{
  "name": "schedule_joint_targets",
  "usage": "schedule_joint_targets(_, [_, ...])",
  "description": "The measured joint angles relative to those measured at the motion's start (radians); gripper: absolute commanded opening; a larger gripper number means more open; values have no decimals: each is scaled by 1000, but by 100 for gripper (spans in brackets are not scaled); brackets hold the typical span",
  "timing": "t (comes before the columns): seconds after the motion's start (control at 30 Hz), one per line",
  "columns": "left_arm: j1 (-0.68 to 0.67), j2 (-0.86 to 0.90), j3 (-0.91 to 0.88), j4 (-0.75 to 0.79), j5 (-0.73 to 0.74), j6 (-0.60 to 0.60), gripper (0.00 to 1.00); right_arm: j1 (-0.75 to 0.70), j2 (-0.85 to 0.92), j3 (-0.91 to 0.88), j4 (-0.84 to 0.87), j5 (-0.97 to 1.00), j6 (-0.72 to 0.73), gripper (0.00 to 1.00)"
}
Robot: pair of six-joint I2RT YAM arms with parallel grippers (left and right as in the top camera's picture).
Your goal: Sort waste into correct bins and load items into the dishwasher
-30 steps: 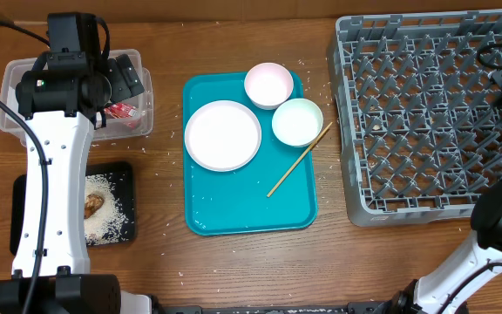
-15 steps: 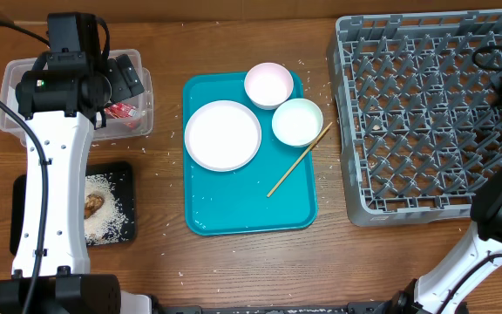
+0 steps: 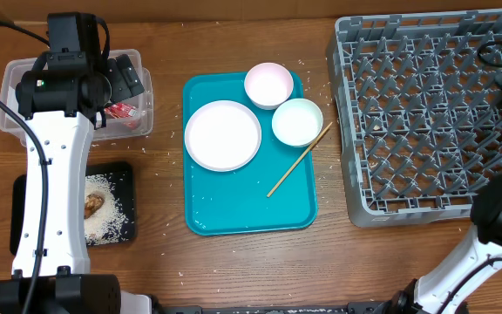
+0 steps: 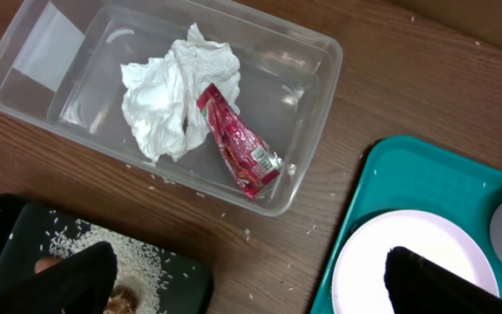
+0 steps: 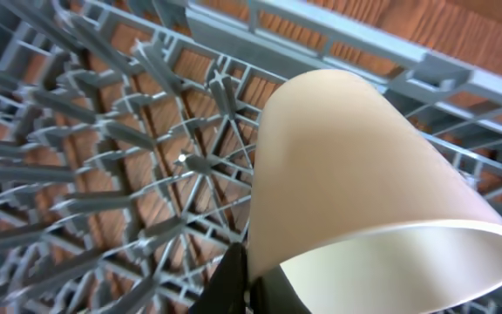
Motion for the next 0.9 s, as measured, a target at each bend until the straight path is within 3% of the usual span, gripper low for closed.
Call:
schedule_joint_targets(0.2, [0,0,0,0,0,0,100,0,-150,12,-23,-169,-38,4])
schedule_joint_targets(0.4, [0,0,0,0,0,0,100,-1,-210,21,24,-607,-293,4])
schedule_joint_targets(0.57, [0,0,0,0,0,0,100,-8,-208,-90,108,-922,-493,4])
schedule_joint_targets(0.9, [0,0,0,0,0,0,100,-149,-145,-315,358,-1323,-579,4])
